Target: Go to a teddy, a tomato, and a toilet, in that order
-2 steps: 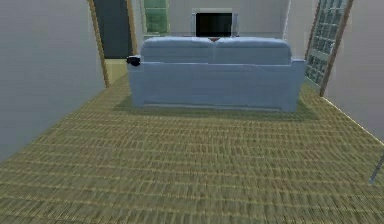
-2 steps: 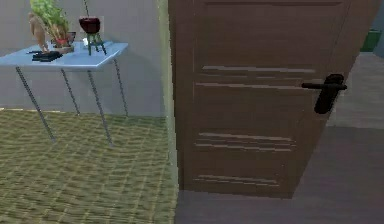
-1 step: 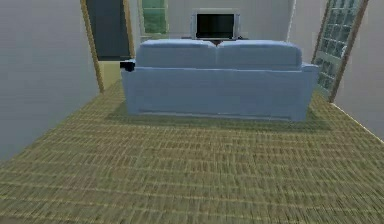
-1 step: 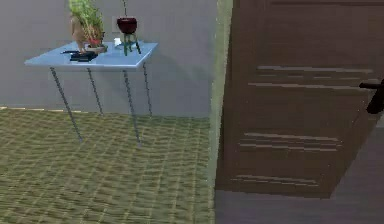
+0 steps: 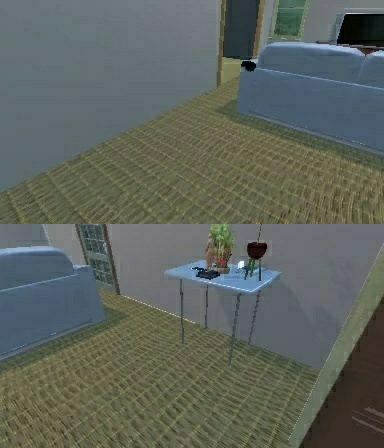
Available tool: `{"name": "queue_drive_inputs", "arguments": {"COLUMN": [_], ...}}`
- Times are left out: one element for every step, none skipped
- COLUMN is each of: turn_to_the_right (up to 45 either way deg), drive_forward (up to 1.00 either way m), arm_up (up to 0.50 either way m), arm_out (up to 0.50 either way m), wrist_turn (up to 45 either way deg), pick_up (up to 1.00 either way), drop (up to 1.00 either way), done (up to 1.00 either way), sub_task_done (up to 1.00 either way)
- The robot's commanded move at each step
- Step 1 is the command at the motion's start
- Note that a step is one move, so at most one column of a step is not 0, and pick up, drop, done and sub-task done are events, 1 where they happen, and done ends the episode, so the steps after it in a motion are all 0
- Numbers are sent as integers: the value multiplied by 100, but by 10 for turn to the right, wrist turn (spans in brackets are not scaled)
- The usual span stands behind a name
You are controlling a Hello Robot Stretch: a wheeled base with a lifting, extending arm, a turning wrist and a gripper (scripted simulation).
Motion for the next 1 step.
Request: {"name": "queue_drive_inputs", "arguments": {"turn_to_the_right": [0], "drive_forward": [20], "arm_up": [0], "arm_out": [0], "wrist_turn": [0], "pick_up": [0], "drop": [0], "done": [0], "sub_task_done": [0]}}
